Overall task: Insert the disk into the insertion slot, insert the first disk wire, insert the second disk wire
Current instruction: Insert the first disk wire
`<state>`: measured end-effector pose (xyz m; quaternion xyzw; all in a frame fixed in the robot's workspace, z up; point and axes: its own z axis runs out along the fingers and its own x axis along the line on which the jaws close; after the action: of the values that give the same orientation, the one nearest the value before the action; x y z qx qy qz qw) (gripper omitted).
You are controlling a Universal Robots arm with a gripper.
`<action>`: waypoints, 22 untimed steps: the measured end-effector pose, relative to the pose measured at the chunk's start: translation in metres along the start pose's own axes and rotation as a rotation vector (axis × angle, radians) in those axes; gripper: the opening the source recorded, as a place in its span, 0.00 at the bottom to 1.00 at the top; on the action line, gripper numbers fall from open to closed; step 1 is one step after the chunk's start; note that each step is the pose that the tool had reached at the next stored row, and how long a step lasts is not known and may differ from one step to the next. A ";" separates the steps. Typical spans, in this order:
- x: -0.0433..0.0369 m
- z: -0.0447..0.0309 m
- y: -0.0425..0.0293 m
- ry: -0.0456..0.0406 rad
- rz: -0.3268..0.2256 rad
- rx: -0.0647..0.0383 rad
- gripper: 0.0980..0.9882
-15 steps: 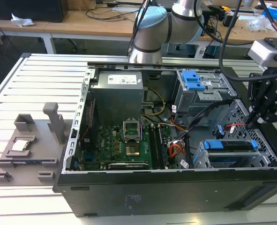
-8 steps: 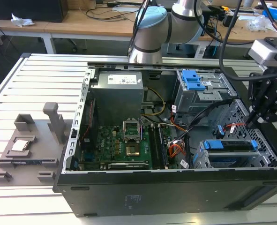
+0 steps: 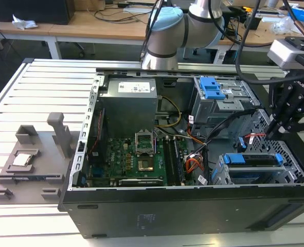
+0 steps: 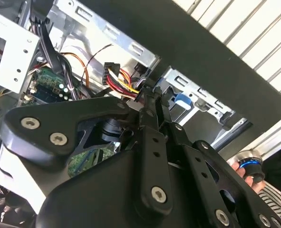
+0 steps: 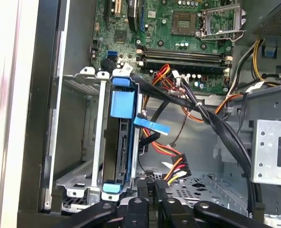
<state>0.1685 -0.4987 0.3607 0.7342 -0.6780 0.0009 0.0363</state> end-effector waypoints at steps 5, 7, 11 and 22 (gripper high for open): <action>-0.0003 0.0003 0.0041 0.0000 0.001 0.000 0.08; -0.0004 0.0004 0.0042 -0.0017 0.032 -0.002 0.08; -0.0004 0.0005 0.0041 -0.0049 0.095 -0.005 0.08; 0.0184 0.0019 0.0055 -0.0050 0.096 -0.005 0.08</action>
<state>0.1644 -0.5175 0.3600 0.7007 -0.7125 -0.0008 0.0362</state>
